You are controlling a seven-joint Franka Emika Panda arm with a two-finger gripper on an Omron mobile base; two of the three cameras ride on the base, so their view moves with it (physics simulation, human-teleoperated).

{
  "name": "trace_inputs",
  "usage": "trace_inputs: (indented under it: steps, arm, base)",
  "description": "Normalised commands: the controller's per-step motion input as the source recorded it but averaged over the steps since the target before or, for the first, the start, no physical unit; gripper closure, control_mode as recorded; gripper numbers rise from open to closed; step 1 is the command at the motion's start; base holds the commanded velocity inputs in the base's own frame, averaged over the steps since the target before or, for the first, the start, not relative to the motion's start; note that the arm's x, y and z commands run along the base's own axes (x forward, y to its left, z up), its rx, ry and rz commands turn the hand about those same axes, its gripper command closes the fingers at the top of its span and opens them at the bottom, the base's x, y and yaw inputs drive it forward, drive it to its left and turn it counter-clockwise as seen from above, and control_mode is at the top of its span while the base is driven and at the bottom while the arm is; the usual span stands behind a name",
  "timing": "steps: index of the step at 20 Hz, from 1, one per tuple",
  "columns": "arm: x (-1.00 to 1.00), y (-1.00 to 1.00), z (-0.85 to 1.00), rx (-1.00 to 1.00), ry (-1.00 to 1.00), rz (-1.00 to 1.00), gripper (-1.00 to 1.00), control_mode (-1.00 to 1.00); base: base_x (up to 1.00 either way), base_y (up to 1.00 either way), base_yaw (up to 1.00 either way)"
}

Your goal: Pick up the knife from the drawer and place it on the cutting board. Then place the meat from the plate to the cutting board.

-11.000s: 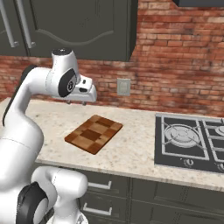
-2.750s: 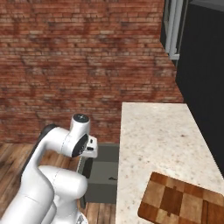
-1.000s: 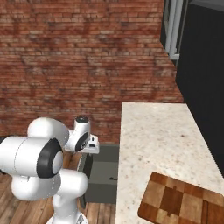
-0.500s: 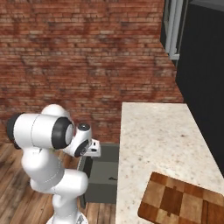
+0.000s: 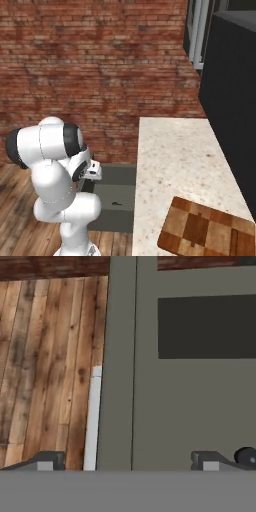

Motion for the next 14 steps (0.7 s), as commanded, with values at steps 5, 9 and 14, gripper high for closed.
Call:
trace_inputs:
  steps: [5,9,14]
  arm:
    - [-0.11,1.00,-0.62,0.00,0.00,-0.01,-1.00,-1.00]
    - [0.00,1.00,-0.48,0.00,0.00,-0.01,-1.00,-1.00]
    - [-0.09,0.92,-0.16,-0.01,0.00,0.02,-1.00,-1.00]
  base:
    - [0.00,0.00,0.00]
    - [0.00,0.00,0.00]
    - [0.00,0.00,0.00]
